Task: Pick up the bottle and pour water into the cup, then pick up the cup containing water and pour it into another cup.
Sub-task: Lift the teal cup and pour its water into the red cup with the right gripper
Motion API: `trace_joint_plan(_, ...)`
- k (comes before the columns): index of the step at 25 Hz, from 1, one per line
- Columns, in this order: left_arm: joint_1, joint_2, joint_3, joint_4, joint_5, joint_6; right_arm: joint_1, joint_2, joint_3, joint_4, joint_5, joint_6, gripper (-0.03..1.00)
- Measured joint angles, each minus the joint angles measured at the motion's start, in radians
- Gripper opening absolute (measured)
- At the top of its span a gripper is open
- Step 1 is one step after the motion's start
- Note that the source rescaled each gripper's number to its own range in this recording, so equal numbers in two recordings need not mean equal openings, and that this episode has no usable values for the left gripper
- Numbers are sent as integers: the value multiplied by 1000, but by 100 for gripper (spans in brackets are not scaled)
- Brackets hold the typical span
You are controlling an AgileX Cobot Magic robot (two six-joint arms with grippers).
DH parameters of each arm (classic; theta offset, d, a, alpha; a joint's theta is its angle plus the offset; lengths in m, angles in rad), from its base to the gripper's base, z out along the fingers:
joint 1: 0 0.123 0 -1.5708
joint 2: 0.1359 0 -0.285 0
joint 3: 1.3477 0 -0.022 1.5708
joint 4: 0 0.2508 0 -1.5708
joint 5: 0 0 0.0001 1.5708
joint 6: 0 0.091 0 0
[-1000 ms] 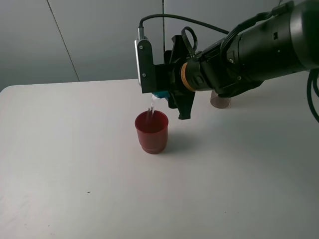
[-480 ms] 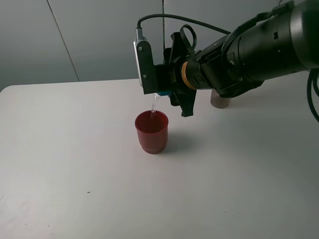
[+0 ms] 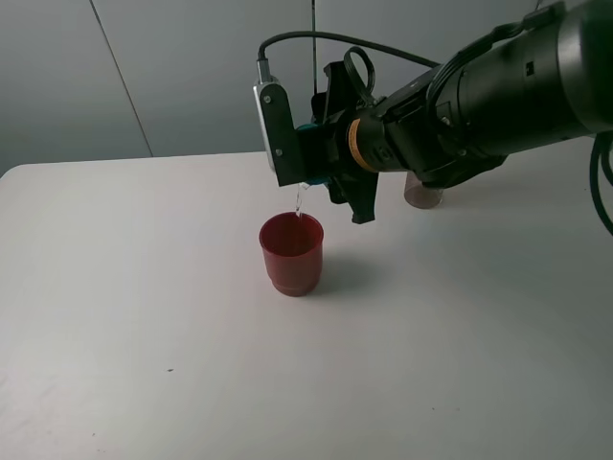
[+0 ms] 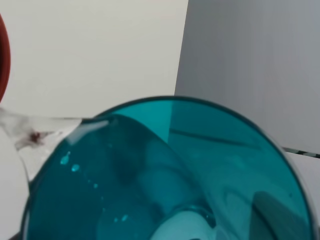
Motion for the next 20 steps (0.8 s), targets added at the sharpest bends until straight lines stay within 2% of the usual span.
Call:
trace_joint_plan(10,0,0,0,0,0,0,2,0,0,0,-24,-66,13)
trace_joint_plan(15,0,0,0,0,0,0,13,4,0,0,-24,-144,13)
trace_joint_plan(20,0,0,0,0,0,0,13,41,-2,0,4,-191,13)
